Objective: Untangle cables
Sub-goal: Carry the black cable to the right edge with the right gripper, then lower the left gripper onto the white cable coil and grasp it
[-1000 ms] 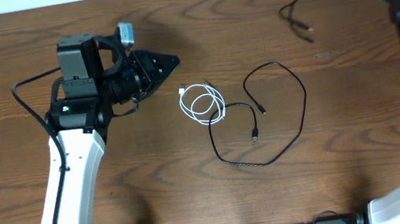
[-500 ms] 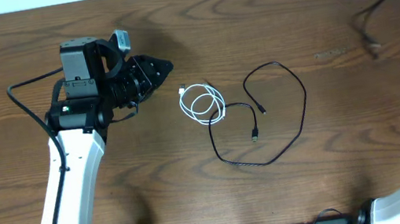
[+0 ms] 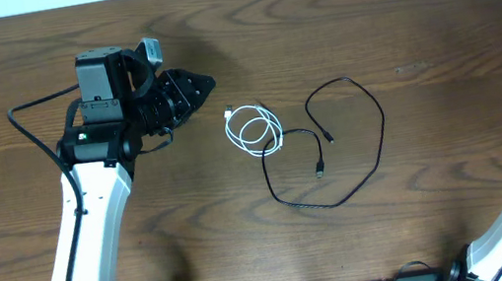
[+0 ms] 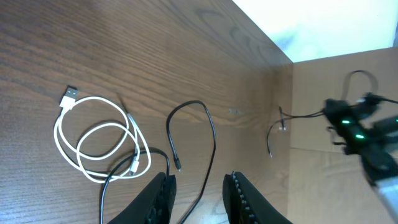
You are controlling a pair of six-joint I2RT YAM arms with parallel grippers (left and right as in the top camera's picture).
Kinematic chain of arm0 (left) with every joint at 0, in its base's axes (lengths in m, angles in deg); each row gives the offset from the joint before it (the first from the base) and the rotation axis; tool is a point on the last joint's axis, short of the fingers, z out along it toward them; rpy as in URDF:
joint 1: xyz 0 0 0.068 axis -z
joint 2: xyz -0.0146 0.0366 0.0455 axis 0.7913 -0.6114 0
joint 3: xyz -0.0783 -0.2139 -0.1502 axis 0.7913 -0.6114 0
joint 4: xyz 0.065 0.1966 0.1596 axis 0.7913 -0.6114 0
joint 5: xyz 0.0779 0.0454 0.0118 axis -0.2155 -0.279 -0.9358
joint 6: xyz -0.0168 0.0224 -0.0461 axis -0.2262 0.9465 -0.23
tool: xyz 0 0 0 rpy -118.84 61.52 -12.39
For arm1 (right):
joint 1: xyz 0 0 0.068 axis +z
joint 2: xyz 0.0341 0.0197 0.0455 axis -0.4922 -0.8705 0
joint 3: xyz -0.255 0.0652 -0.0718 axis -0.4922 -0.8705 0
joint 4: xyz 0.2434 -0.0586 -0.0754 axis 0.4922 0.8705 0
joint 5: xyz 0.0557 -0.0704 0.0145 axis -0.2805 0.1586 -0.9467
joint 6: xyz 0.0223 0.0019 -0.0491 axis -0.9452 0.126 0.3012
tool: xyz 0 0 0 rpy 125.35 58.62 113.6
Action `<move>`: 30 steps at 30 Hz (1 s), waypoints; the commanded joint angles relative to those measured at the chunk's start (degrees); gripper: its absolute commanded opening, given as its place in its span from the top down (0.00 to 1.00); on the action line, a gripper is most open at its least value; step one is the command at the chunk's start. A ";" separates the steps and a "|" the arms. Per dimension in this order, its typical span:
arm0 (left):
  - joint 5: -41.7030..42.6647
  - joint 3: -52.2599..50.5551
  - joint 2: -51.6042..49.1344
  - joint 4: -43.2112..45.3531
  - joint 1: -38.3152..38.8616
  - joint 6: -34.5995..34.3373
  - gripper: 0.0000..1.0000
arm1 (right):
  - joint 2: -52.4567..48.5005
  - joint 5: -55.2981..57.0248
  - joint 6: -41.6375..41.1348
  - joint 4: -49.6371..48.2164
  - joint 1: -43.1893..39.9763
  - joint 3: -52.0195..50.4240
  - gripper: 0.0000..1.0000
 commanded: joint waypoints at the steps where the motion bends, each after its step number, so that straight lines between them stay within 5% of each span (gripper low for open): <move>1: -0.50 0.61 0.37 -0.09 -0.24 1.20 0.70 | -2.93 1.77 0.31 -0.42 -0.15 0.63 0.86; 2: -0.63 0.61 0.37 -0.11 -0.24 1.18 0.70 | -3.56 1.40 -0.87 -0.33 -0.13 0.63 0.72; 4: -0.90 0.61 0.37 -0.09 -0.24 1.18 0.69 | -4.13 -0.20 -3.26 0.66 -0.02 0.63 0.26; 6: -0.94 0.61 0.37 -0.07 -0.24 1.18 0.69 | -4.13 -2.75 -4.17 2.12 0.00 0.63 0.01; 14: -1.31 0.61 0.37 -0.09 -0.24 1.22 0.69 | -3.34 -17.92 -14.40 15.98 -0.02 0.66 0.01; 24: -1.33 0.59 0.35 -0.33 -0.24 3.65 0.69 | 8.15 -40.83 -24.72 15.10 -1.86 0.81 0.01; 30: -2.95 0.55 0.35 -0.81 -0.24 6.34 0.70 | 13.79 -36.74 -25.35 18.21 -2.25 0.81 0.01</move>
